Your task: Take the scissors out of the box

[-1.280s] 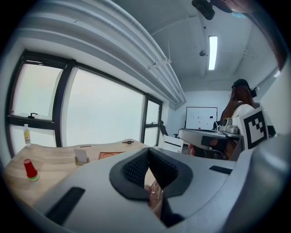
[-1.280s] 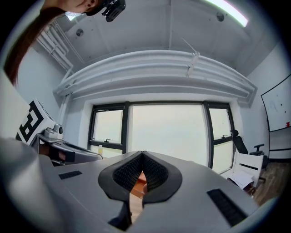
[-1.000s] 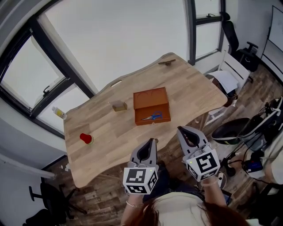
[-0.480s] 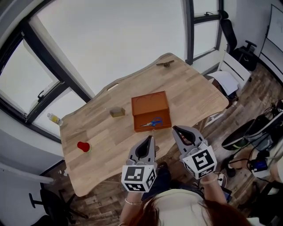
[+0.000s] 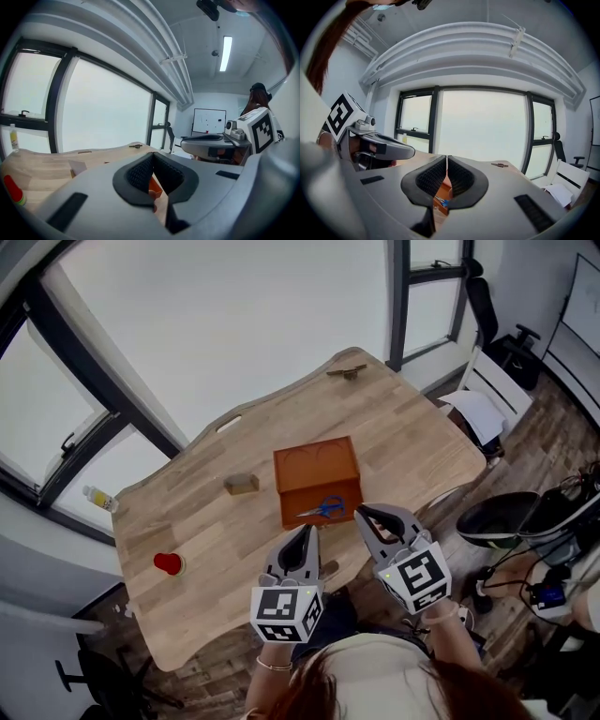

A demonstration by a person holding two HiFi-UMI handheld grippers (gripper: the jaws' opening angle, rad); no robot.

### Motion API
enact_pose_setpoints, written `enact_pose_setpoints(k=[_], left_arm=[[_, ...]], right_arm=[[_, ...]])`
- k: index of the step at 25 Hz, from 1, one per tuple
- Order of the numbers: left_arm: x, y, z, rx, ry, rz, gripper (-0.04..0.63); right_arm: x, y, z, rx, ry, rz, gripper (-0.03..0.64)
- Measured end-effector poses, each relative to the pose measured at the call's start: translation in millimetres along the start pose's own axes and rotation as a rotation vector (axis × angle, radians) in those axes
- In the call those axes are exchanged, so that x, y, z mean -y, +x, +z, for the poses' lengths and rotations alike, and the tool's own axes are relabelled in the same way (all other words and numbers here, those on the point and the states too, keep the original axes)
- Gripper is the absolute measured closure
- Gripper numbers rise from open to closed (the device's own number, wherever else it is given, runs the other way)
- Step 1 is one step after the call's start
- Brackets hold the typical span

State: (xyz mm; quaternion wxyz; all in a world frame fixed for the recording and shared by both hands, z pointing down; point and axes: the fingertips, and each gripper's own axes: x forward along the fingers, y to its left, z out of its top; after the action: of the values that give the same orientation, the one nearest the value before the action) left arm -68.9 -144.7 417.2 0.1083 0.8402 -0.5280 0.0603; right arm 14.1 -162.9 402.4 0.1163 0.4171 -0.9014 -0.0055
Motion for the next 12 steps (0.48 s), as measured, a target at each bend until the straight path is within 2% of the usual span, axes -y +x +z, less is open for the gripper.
enact_pose_setpoints(k=[7,12], left_arm=[[-28,23,-5,-0.028,-0.001,-0.033,0.577],[-51,41,-17,-0.047,-0.031,-0.048,0.577]], right_arm=[[11,36,-5,-0.049,-0.017,-0.004,0.577],[11,60,-16,-0.111,-0.021,-0.011,0.568]])
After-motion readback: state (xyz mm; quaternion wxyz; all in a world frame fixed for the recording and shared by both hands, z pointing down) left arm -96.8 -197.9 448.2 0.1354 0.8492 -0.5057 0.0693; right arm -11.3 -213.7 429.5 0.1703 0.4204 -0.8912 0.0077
